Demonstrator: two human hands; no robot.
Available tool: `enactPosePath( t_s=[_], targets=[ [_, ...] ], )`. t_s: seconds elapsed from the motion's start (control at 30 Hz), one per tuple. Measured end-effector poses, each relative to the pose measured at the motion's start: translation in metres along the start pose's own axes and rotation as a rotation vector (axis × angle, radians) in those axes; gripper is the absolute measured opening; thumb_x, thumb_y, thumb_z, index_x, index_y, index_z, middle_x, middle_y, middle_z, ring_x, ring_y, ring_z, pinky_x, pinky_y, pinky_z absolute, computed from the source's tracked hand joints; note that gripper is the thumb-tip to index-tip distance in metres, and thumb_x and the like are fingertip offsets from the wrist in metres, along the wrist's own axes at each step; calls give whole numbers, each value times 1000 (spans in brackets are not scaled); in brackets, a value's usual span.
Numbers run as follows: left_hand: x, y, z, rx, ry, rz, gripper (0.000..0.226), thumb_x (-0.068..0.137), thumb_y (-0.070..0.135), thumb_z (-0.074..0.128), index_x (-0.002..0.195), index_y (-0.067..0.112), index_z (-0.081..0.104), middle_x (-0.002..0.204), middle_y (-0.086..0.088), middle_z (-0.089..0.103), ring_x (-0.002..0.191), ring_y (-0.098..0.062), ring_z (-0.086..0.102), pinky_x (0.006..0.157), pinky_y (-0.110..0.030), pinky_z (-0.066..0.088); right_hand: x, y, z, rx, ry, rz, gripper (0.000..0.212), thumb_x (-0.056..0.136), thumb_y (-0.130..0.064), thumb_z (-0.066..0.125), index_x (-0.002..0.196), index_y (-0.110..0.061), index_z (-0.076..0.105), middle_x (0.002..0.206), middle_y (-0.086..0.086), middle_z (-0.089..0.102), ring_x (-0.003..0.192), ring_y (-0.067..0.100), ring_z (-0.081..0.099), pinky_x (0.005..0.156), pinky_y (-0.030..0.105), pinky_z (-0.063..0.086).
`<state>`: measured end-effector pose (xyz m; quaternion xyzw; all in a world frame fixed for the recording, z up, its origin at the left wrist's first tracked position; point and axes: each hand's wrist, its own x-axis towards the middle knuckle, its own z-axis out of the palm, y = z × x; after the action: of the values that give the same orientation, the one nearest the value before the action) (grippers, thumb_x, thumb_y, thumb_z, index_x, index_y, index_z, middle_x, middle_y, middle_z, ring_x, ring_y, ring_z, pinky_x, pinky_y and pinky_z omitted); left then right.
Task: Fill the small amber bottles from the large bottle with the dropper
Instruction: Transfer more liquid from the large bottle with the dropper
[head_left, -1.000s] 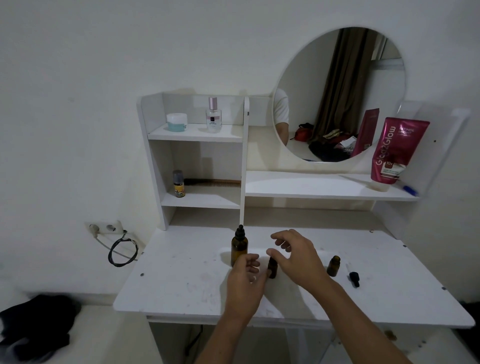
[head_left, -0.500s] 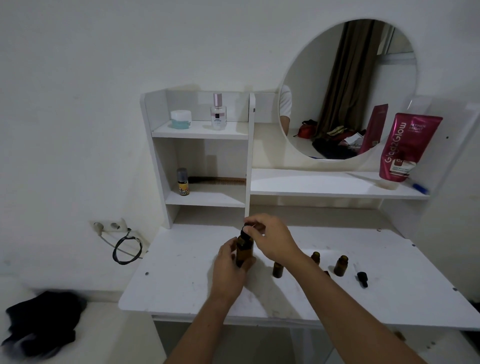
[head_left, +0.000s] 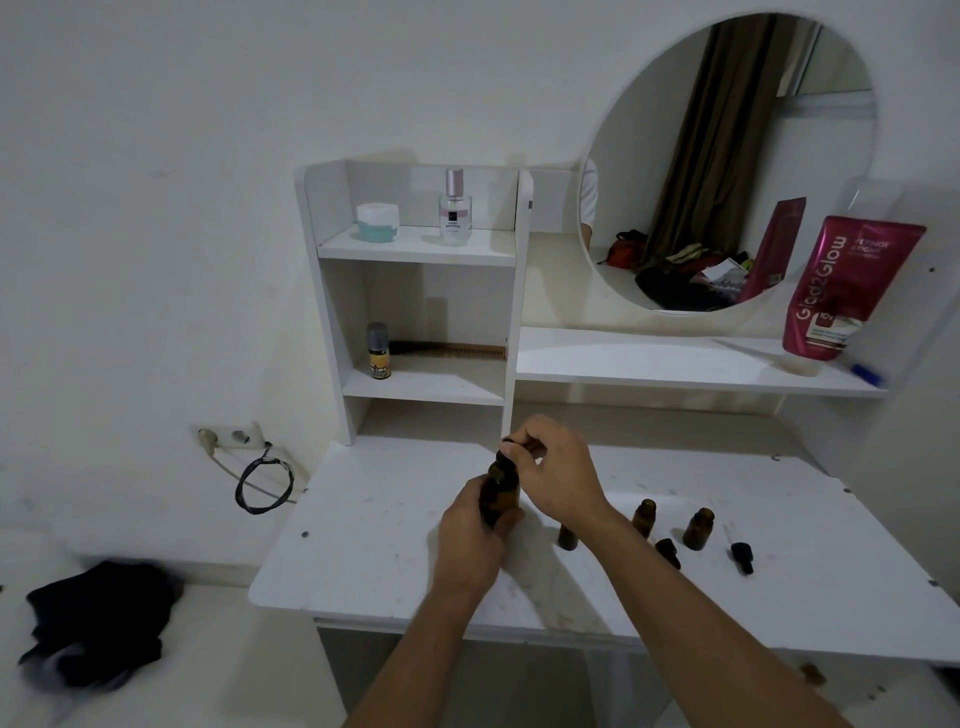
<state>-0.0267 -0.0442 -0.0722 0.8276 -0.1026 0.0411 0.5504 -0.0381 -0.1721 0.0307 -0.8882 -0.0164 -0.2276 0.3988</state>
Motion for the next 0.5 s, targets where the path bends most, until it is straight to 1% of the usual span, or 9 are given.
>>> enactPosePath(
  t_s=[0.13, 0.23, 0.3, 0.37, 0.4, 0.43, 0.5],
  targets=[
    [0, 0, -1, 47, 10, 6, 38, 94, 34, 72, 129, 27, 60, 118, 12, 69, 108, -10, 65, 101, -37, 56, -3, -6, -2, -17, -23, 50, 8, 96, -23, 70, 92, -16, 71, 90, -5, 69, 84, 9, 65, 79, 25, 56],
    [0, 0, -1, 51, 3, 7, 41, 93, 34, 73, 131, 28, 59, 119, 13, 69, 109, -10, 64, 101, -38, 55, -2, -13, -8, 32, -10, 76, 9, 97, -22, 69, 102, -17, 74, 96, -8, 73, 89, 4, 66, 81, 16, 52],
    [-1, 2, -2, 53, 5, 7, 43, 92, 36, 73, 132, 30, 58, 119, 14, 68, 110, -10, 64, 101, -38, 54, 2, -22, -18, 91, 33, 73, 12, 97, -21, 68, 105, -18, 76, 98, -9, 74, 90, -2, 68, 80, 10, 50],
    [-3, 2, -4, 35, 16, -2, 53, 90, 41, 74, 138, 30, 54, 124, 14, 66, 113, -10, 63, 102, -36, 53, 6, -34, -31, 136, 81, 59, 13, 97, -20, 68, 107, -17, 75, 97, -12, 74, 88, -11, 66, 78, 3, 47],
    [-3, 3, -5, 8, 22, -15, 60, 89, 42, 76, 142, 30, 50, 127, 14, 65, 115, -10, 62, 103, -36, 53, 7, -39, -38, 155, 105, 46, 12, 98, -19, 68, 107, -16, 75, 97, -12, 73, 87, -14, 64, 77, 1, 46],
    [-4, 4, -6, -26, 32, -37, 67, 88, 42, 77, 145, 29, 45, 131, 12, 63, 118, -10, 60, 104, -37, 52, 8, -44, -44, 171, 129, 31, 13, 98, -19, 67, 107, -16, 75, 97, -12, 74, 89, -13, 65, 78, 2, 47],
    [-7, 7, -7, -95, 69, -66, 72, 88, 40, 78, 148, 26, 40, 138, 9, 56, 123, -12, 56, 105, -35, 51, 6, -50, -58, 198, 173, -1, 14, 97, -19, 68, 109, -15, 75, 100, -11, 75, 93, -6, 67, 82, 6, 50]
  ],
)
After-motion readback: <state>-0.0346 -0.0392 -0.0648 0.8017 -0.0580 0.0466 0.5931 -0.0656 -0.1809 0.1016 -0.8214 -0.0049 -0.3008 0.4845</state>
